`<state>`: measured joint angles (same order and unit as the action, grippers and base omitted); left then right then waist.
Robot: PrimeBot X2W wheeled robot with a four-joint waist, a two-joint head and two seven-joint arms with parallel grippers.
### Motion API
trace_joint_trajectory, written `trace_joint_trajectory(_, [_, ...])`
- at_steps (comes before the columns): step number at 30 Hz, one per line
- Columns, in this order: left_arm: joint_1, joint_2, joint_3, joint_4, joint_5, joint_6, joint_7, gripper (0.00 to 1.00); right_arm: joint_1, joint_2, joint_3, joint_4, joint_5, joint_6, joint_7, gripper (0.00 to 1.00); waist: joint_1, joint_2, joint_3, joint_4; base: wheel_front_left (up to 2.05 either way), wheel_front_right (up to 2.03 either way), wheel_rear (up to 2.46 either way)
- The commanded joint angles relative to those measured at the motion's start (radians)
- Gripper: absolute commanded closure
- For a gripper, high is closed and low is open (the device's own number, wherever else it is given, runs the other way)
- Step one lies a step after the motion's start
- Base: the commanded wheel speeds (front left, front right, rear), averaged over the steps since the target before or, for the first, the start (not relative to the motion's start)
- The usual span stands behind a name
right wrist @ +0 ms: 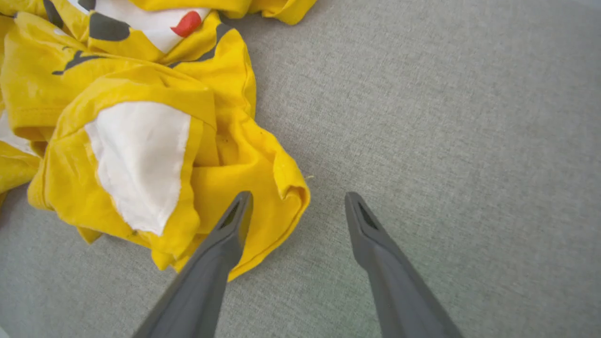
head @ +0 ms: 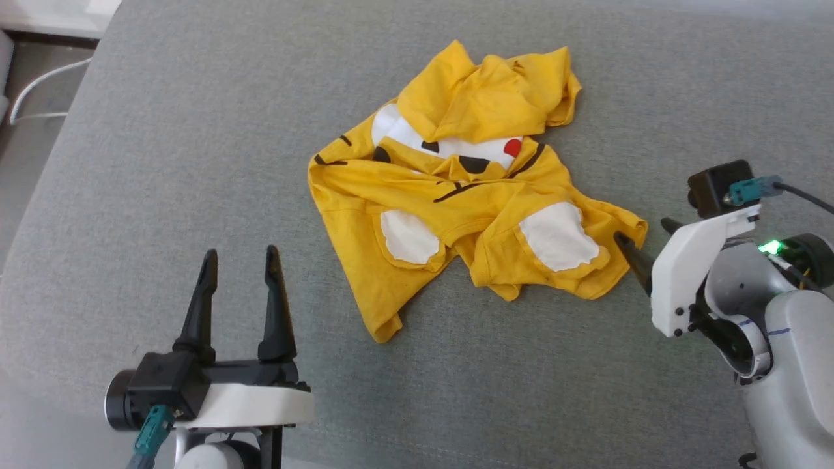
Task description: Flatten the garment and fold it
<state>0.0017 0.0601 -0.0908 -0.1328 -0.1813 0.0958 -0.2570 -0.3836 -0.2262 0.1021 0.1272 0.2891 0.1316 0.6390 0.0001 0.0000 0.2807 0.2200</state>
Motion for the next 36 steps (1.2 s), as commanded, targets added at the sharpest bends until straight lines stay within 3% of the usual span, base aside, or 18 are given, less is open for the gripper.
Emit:
trace_joint_trajectory(1, [-0.023, -0.006, 0.005, 0.006, 0.007, -0.01, -0.005, 0.0, -0.017, 0.001, 0.008, 0.03, 0.007, -0.001, -0.006, 0.0, -0.0001, 0.0, 0.01, 0.017, 0.0, 0.0, 0.0])
trace_joint_trajectory(6, [-0.033, -0.009, 0.005, 0.012, 0.005, -0.016, -0.005, 0.0, -0.031, 0.024, 0.017, 0.107, 0.013, -0.001, -0.04, 0.0, -0.0001, 0.0, 0.015, 0.035, 0.0, 0.0, 0.0])
trace_joint_trajectory(8, [-0.036, -0.009, 0.004, 0.015, 0.005, -0.018, -0.005, 0.0, -0.042, 0.03, 0.016, 0.136, 0.006, -0.001, -0.061, 0.59, -0.0001, 0.0, 0.017, 0.04, 0.0, 0.0, 0.0])
trace_joint_trajectory(9, [-0.037, -0.009, 0.004, 0.016, 0.005, -0.019, -0.005, 0.0, -0.048, 0.035, 0.011, 0.149, 0.003, -0.001, -0.077, 0.97, -0.0001, 0.0, 0.017, 0.041, 0.0, 0.0, 0.0])
trace_joint_trajectory(19, [-0.027, -0.01, 0.009, 0.019, -0.006, -0.002, -0.005, 0.0, -0.097, 0.034, -0.004, 0.181, -0.01, -0.001, -0.155, 1.0, -0.0001, 0.0, -0.001, 0.013, 0.0, 0.0, 0.0])
trace_joint_trajectory(23, [-0.02, -0.01, 0.014, 0.016, -0.001, -0.002, -0.005, 0.0, -0.106, 0.0, -0.044, 0.156, -0.008, -0.001, -0.156, 1.0, -0.0001, 0.0, -0.017, -0.018, 0.0, 0.0, 0.0])
trace_joint_trajectory(29, [-0.004, -0.01, 0.01, 0.023, -0.004, -0.004, -0.005, 0.0, -0.044, -0.08, -0.196, 0.119, -0.04, -0.001, -0.129, 1.0, -0.0001, 0.0, -0.039, -0.049, 0.0, 0.0, 0.0])
trace_joint_trajectory(36, [0.01, -0.01, 0.011, 0.041, 0.001, -0.018, -0.005, 0.0, 0.108, -0.099, -0.414, 0.098, -0.097, -0.001, -0.112, 1.0, -0.0001, 0.0, -0.05, -0.06, 0.0, 0.0, 0.0])
